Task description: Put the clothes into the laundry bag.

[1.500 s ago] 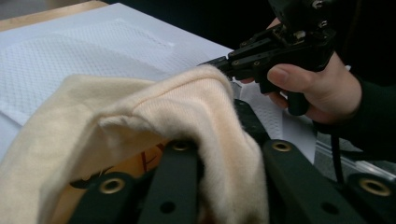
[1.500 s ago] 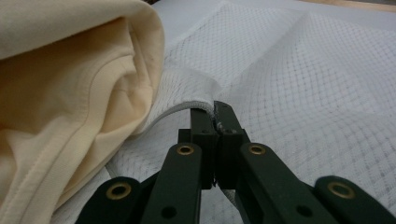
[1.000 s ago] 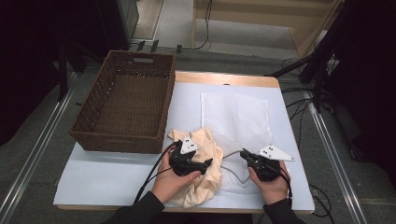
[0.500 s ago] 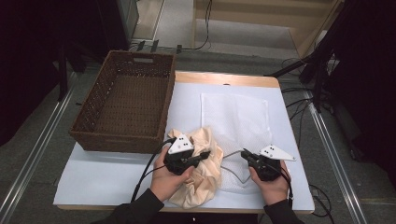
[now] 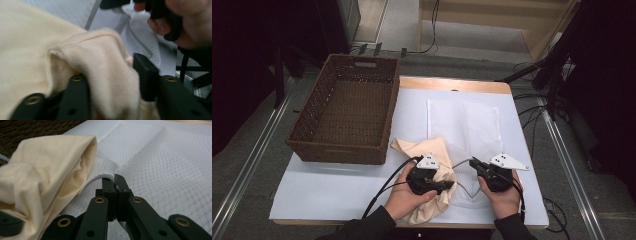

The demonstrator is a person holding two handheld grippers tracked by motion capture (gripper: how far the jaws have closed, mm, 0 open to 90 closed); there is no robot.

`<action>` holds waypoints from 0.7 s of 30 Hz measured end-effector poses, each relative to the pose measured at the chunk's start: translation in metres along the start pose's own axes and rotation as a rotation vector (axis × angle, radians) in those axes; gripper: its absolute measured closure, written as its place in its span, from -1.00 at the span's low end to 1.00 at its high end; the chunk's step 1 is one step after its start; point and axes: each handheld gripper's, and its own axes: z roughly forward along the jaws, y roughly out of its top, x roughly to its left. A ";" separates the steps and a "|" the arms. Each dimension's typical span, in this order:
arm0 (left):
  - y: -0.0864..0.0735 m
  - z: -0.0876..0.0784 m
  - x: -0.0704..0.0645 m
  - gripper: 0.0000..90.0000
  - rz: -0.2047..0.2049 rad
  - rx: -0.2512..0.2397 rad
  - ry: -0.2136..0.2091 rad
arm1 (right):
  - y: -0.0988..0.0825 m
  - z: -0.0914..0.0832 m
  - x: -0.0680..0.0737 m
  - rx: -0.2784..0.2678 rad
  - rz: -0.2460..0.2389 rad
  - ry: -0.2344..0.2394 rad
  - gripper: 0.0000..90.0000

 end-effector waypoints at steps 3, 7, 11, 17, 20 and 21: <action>0.009 -0.019 -0.006 -0.14 0.007 -0.088 0.046 | 0.001 0.000 0.000 0.000 -0.002 0.003 1.00; 0.015 -0.033 -0.002 -0.32 -0.008 -0.156 0.125 | 0.001 0.000 0.000 0.001 -0.001 0.009 1.00; 0.004 -0.013 0.018 -0.50 -0.068 -0.032 0.189 | 0.002 0.001 0.002 -0.002 -0.003 0.012 1.00; -0.003 -0.002 0.018 -0.32 -0.005 -0.006 0.273 | 0.002 0.002 0.003 0.006 -0.005 0.015 1.00; -0.005 -0.003 0.016 0.26 0.046 -0.002 0.330 | 0.002 0.003 0.004 0.003 -0.006 0.016 1.00; -0.005 -0.006 0.018 0.49 0.028 -0.004 0.311 | 0.002 0.003 0.004 0.004 -0.007 0.016 1.00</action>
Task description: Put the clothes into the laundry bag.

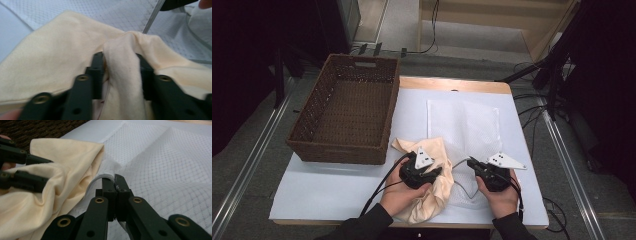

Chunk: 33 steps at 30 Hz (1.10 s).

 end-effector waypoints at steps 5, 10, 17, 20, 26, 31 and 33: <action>0.003 -0.011 0.006 0.90 -0.033 -0.020 -0.079 | 0.001 0.000 0.000 -0.001 -0.002 0.001 1.00; 0.017 -0.041 -0.004 0.91 0.004 -0.153 -0.174 | 0.001 -0.001 -0.002 -0.007 0.006 0.002 1.00; 0.024 -0.048 -0.030 0.90 0.107 -0.184 -0.383 | 0.007 0.002 -0.002 -0.017 0.001 -0.016 1.00; 0.024 -0.041 -0.039 0.90 0.168 -0.167 -0.410 | 0.011 0.001 -0.005 -0.031 0.016 -0.020 1.00; 0.011 -0.007 -0.035 0.42 0.121 -0.023 -0.279 | 0.018 0.003 -0.004 -0.045 0.026 -0.004 1.00; 0.022 -0.033 -0.024 -0.24 0.062 -0.147 -0.267 | 0.018 0.000 -0.003 -0.048 0.018 -0.007 1.00; 0.027 -0.042 -0.019 -0.43 0.050 -0.176 -0.197 | 0.018 -0.001 -0.004 -0.048 0.023 -0.008 1.00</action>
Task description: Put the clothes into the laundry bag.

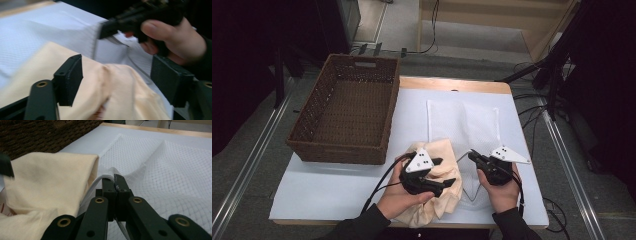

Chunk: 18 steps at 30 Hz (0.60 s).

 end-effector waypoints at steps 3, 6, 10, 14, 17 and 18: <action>-0.003 0.004 0.013 -0.44 -0.053 0.061 0.133 | 0.000 0.000 0.001 0.003 -0.001 0.000 1.00; -0.019 0.018 0.025 -0.46 -0.087 0.129 0.208 | 0.001 -0.001 0.003 0.002 -0.011 0.000 1.00; -0.032 0.028 0.030 -0.38 -0.023 0.142 0.250 | -0.001 -0.001 0.003 0.005 -0.012 0.000 1.00; -0.037 0.032 0.029 -0.49 -0.034 0.155 0.263 | -0.003 0.001 0.004 0.011 -0.015 0.002 1.00; -0.033 0.026 0.021 -0.52 -0.009 0.147 0.307 | -0.003 0.000 0.004 0.009 -0.017 0.000 1.00; -0.030 0.021 0.018 -0.53 0.002 0.121 0.315 | -0.003 -0.001 0.003 0.008 -0.019 0.001 1.00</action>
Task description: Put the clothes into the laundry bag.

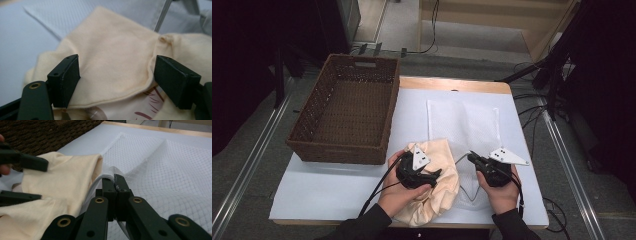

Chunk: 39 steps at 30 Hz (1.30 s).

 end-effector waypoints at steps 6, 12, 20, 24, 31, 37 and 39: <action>-0.001 -0.001 0.015 -0.48 -0.095 0.018 0.069 | -0.001 0.000 -0.002 0.003 0.005 -0.001 1.00; -0.013 0.014 0.033 -0.55 -0.240 0.083 -0.021 | -0.002 0.002 0.000 0.010 -0.006 -0.006 1.00; -0.016 0.008 0.043 0.78 -0.286 0.033 -0.149 | -0.004 0.005 0.002 0.021 -0.009 0.001 1.00; -0.008 -0.005 0.040 0.89 -0.237 -0.022 -0.196 | -0.004 0.004 0.001 0.018 -0.003 0.000 1.00; 0.011 -0.027 0.016 0.90 -0.103 -0.129 -0.340 | -0.002 0.005 -0.003 0.014 0.013 0.002 1.00; 0.016 -0.020 -0.005 0.90 -0.004 -0.090 -0.489 | 0.006 0.005 -0.009 0.012 0.033 -0.016 1.00; 0.015 -0.013 -0.009 0.90 0.002 -0.061 -0.483 | 0.008 0.006 -0.010 0.010 0.030 -0.020 1.00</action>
